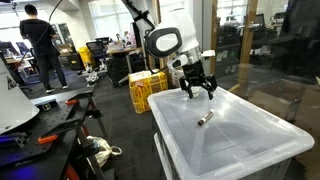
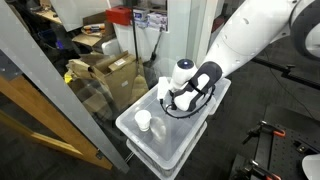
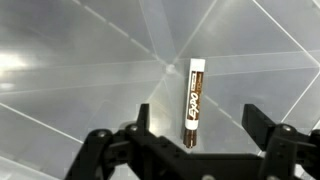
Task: Pick up the pen out of the white cup and place it on top of the colourless box.
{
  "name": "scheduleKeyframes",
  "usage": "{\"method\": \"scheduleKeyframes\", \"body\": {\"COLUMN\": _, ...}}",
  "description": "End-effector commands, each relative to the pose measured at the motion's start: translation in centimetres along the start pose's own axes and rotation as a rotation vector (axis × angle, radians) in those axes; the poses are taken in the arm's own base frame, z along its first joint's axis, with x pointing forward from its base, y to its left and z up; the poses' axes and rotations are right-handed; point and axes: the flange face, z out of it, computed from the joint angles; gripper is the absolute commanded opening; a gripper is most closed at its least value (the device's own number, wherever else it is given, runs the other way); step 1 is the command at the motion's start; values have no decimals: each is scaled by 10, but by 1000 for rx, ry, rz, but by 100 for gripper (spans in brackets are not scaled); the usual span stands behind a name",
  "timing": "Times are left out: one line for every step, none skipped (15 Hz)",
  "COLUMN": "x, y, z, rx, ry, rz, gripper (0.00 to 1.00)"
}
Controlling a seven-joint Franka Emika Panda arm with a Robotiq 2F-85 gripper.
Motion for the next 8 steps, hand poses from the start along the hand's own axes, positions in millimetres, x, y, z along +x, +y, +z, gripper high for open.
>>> {"method": "scheduleKeyframes", "body": {"x": 9, "y": 16, "z": -26, "rx": 7, "ry": -7, "rz": 20, "gripper": 100}}
{"method": "scheduleKeyframes", "body": {"x": 1, "y": 10, "z": -6, "rx": -3, "ry": 0, "rz": -2, "gripper": 100}}
{"method": "scheduleKeyframes", "body": {"x": 2, "y": 14, "z": -9, "rx": -6, "ry": 3, "rz": -1, "gripper": 100}}
{"method": "scheduleKeyframes", "body": {"x": 3, "y": 16, "z": -11, "rx": -7, "ry": 5, "rz": -1, "gripper": 100}}
{"method": "scheduleKeyframes", "body": {"x": 4, "y": 16, "z": -13, "rx": -7, "ry": 6, "rz": -1, "gripper": 100}}
{"method": "scheduleKeyframes", "body": {"x": 5, "y": 16, "z": -13, "rx": -7, "ry": 7, "rz": 0, "gripper": 100}}
{"method": "scheduleKeyframes", "body": {"x": 5, "y": 15, "z": -14, "rx": -6, "ry": 8, "rz": 1, "gripper": 100}}
{"method": "scheduleKeyframes", "body": {"x": 6, "y": 15, "z": -13, "rx": -6, "ry": 8, "rz": 2, "gripper": 100}}
